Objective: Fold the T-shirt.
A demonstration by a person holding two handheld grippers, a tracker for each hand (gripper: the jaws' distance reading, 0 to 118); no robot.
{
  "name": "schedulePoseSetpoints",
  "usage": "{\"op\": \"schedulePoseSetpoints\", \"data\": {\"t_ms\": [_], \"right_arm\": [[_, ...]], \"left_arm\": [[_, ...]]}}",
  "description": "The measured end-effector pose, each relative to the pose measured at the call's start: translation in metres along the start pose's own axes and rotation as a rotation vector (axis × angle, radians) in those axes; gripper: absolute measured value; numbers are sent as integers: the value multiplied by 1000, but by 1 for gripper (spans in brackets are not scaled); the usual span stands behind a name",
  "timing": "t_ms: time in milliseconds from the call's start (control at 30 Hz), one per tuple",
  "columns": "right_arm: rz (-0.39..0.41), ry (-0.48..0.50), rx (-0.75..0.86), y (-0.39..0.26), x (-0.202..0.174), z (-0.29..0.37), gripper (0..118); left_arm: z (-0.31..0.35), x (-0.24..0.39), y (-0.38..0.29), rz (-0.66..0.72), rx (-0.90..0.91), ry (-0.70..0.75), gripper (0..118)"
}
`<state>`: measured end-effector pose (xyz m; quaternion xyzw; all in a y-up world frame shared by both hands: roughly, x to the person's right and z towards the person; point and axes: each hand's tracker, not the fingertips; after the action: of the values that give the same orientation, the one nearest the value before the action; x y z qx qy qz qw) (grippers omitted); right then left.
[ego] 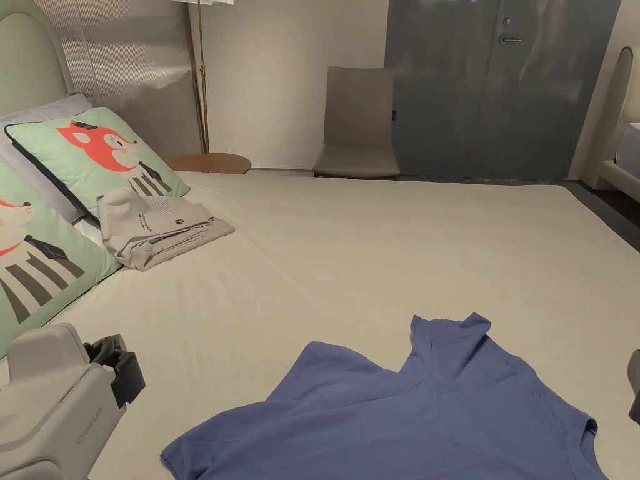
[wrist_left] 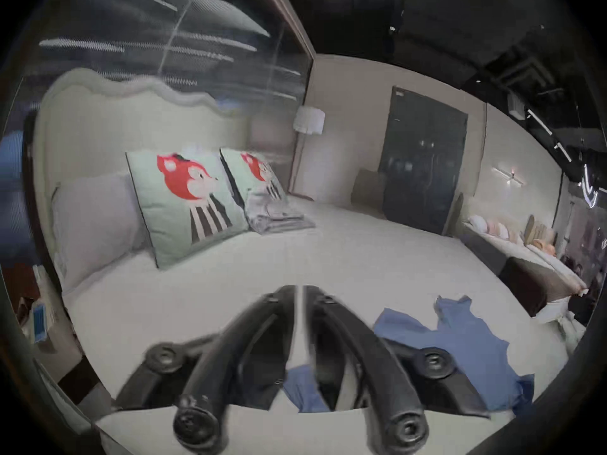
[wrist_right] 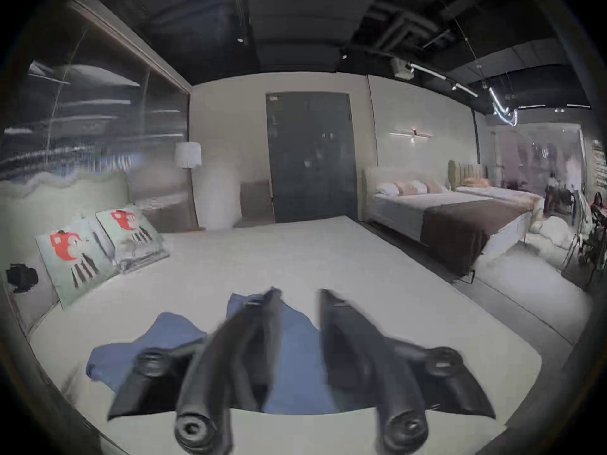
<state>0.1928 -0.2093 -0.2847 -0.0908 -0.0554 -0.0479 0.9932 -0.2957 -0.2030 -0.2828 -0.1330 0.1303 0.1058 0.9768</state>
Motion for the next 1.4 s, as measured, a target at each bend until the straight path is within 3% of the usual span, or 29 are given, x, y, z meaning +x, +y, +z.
{"op": "schedulePoseSetpoints", "data": {"t_ms": [200, 333, 367, 400, 433, 467, 500, 533, 633, 667, 700, 767, 833, 900, 933, 1000, 1167, 1200, 1233, 1267, 1300, 1333, 1400], "right_arm": [[4, 31, -20, -9, -14, -14, 1], [12, 39, -56, -19, -17, -20, 1], [6, 45, -68, -21, -17, -22, 1], [4, 48, -75, -24, -17, -24, 1], [5, 47, -84, -26, -17, -27, 1], [10, 46, -91, -28, -20, -27, 1], [16, 46, -101, -30, -21, -29, 1], [18, 46, -109, -32, -21, -31, 1], [21, 48, -132, -38, -21, -40, 1], [22, 45, -140, -40, -21, -43, 1], [23, 45, -147, -41, -21, -45, 1], [21, 44, -159, -45, -22, -50, 1], [27, 44, -173, -48, -23, -55, 1], [31, 45, -184, -51, -23, -60, 1], [33, 46, -190, -52, -23, -63, 1], [34, 49, -198, -53, -25, -69, 1], [52, 55, -231, -46, -28, -111, 4], [56, 67, -278, -44, -28, -129, 13], [65, 73, -328, -43, -28, -150, 42], [70, 83, -387, -43, -29, -170, 88], [75, 95, -429, -46, -29, -190, 109], [85, 111, -455, -48, -29, -209, 113], [115, 61, -493, -56, -27, -242, 109]], "left_arm": [[-16, -8, -9, 34, -130, -60, 0], [-61, -15, -28, 24, -368, -117, 1], [-72, -16, -35, 16, -410, -112, 8], [-85, -17, -43, -1, -461, -92, 26], [-98, -19, -53, 5, -499, -76, 54], [-109, -20, -61, 11, -537, -57, 92], [-120, -22, -70, 19, -569, -45, 107], [-127, -23, -78, 32, -574, -51, 110], [-152, -25, -97, 52, -631, -10, 103], [-160, -24, -103, 54, -655, 8, 96], [-162, -22, -108, 52, -674, 19, 84], [-167, -17, -117, 35, -708, 31, 47], [-165, -10, -121, 31, -705, 23, 39], [-163, -5, -120, -2, -681, 31, 11], [-162, -5, -117, 2, -674, 21, 5], [-159, -4, -109, 63, -663, -22, 5], [-139, 6, -89, 3, -569, -31, 5], [-137, 7, -86, 4, -560, -38, 5], [-135, 8, -84, 4, -553, -45, 5], [-134, 9, -82, 3, -550, -50, 5], [-133, 11, -82, 5, -548, -55, 5], [-132, 12, -82, 1, -544, -53, 5], [-132, 14, -83, -7, -538, -50, 5]]}}
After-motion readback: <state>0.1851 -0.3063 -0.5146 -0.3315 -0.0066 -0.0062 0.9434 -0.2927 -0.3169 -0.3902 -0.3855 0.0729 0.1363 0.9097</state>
